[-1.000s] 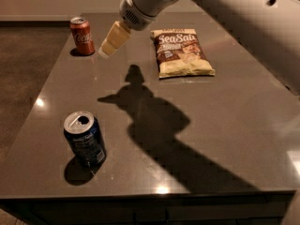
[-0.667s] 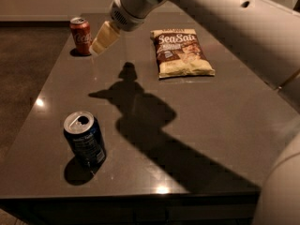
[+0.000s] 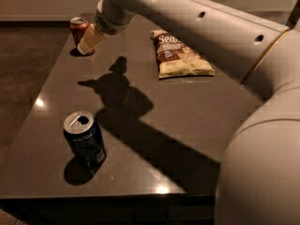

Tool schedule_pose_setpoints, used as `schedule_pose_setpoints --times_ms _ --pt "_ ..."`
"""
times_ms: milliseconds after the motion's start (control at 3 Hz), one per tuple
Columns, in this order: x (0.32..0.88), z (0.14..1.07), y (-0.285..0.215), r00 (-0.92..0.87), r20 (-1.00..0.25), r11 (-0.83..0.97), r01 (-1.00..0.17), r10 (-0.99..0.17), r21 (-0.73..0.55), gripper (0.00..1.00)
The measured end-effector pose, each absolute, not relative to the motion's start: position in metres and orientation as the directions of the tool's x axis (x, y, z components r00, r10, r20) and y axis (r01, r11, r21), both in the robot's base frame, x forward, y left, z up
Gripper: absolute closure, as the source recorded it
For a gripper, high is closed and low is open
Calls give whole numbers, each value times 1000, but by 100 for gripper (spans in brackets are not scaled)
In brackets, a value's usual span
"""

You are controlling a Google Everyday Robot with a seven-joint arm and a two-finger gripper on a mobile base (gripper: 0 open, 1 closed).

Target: Move coke can near brown chip bag

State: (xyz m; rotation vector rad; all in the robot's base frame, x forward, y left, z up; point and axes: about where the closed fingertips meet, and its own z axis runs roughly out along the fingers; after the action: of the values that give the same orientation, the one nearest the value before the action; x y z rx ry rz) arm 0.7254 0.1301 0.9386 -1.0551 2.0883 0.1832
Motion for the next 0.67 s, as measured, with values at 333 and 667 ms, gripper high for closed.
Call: schedule_pose_setpoints --times_ms 333,667 --pt "747 929 139 -394 -700 690 -698 -596 -194 0" --pt "764 926 154 -415 -706 706 -688 -573 -168 0"
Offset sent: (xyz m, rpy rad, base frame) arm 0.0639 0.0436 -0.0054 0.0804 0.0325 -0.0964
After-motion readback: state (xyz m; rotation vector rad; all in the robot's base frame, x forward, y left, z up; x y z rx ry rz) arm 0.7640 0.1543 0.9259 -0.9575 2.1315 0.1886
